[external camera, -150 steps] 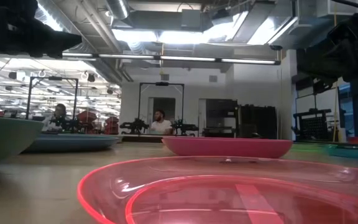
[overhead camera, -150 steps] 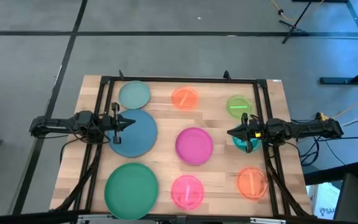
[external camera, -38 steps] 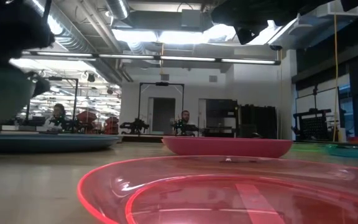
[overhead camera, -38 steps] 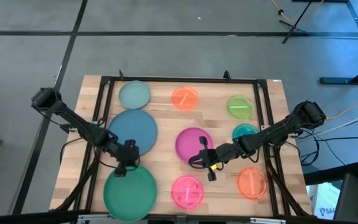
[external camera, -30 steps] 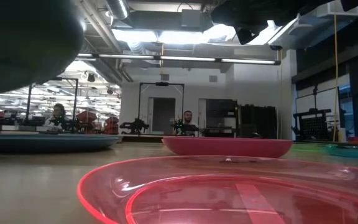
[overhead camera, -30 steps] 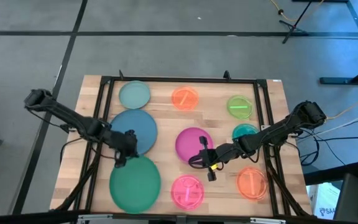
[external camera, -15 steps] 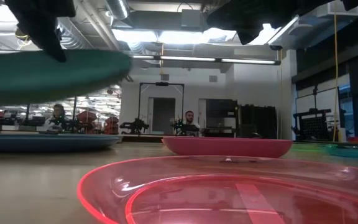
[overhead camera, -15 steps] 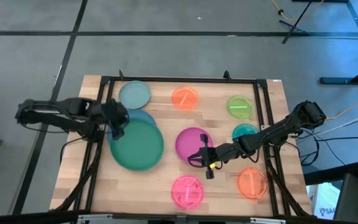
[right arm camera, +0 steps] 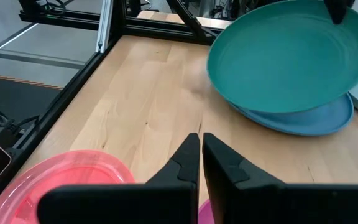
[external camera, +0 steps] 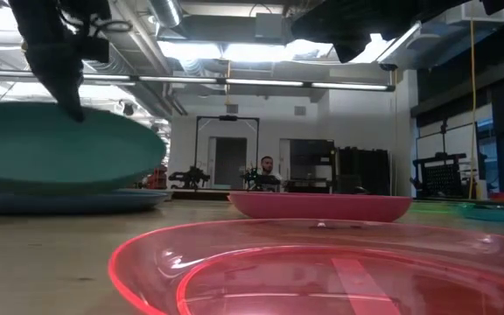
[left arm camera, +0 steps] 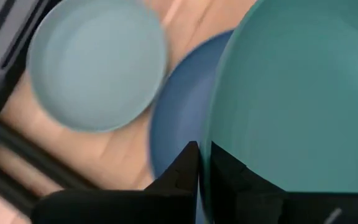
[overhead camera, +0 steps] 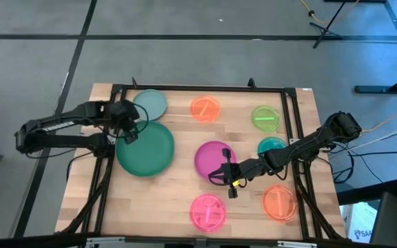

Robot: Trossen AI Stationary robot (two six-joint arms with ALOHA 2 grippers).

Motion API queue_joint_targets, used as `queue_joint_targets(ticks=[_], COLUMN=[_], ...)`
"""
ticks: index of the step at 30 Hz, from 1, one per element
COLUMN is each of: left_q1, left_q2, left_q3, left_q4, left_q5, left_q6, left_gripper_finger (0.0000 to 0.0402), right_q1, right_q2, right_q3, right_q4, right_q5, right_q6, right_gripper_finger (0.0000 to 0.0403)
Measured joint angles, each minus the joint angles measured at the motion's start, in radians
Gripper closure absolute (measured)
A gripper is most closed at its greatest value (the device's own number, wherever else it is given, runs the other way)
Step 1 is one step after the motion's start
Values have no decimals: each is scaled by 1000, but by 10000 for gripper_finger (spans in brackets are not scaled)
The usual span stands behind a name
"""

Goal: Stack plastic plates
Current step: Stack the big green plate on top of the big blue plate, then stack the medium pink plate on top of the big green plate

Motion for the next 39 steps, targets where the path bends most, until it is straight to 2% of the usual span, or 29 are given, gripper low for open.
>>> queue_joint_targets(ticks=[2, 6, 16, 26, 31, 35, 39], left_q1=[31, 74, 84, 84, 84, 53, 2], left_q2=[15, 49, 100, 101, 101, 101, 101], left_q3=[-6, -12, -12, -12, 9, 31, 12], left_q4=[6, 6, 11, 9, 21, 144, 377], left_q5=[-15, 25, 23, -22, -34, 81, 201], left_q6=[20, 51, 54, 50, 54, 67, 74], left_gripper_finger=[388, 388, 383, 301, 289, 288, 288], right_q1=[0, 0, 0, 0, 0, 0, 0], right_q2=[0, 0, 0, 0, 0, 0, 0], right_q3=[0, 0, 0, 0, 0, -1, -1], right_q4=[0, -1, -7, -12, -45, -83, -143], right_q5=[0, 0, 0, 2, 35, 96, 187], right_q6=[0, 0, -1, -2, 3, 37, 106], right_gripper_finger=[389, 389, 389, 389, 389, 389, 371])
